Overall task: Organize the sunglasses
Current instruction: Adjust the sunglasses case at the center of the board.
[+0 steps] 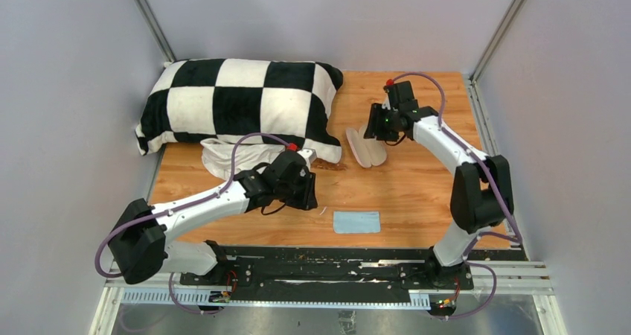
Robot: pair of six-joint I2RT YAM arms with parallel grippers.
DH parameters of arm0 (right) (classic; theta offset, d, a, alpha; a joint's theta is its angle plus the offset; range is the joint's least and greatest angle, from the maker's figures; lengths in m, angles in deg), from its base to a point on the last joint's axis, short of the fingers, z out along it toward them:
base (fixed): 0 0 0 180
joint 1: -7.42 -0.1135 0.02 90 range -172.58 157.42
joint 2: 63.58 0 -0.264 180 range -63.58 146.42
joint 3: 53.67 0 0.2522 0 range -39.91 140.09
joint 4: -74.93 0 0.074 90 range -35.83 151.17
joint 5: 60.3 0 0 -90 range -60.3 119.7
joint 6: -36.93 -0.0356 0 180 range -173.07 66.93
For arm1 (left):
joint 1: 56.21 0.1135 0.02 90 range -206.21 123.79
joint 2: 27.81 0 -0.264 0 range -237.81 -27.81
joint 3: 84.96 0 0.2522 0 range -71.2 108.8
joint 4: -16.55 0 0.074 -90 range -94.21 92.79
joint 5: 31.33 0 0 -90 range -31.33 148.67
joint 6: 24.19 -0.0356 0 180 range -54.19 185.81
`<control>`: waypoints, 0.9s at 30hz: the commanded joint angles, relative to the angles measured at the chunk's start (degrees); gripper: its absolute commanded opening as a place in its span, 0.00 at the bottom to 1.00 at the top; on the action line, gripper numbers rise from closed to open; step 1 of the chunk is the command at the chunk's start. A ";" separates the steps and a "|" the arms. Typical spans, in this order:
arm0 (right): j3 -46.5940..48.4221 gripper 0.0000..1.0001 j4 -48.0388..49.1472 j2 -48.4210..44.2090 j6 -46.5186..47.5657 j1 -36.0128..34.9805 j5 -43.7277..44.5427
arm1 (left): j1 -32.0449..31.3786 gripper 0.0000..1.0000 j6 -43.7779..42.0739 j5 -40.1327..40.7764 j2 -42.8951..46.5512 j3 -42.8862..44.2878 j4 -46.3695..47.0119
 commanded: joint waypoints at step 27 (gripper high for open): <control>11.15 0.33 -0.21 20.26 2.50 -2.94 -14.19 | 1.35 0.36 -1.93 4.01 2.77 1.86 -5.95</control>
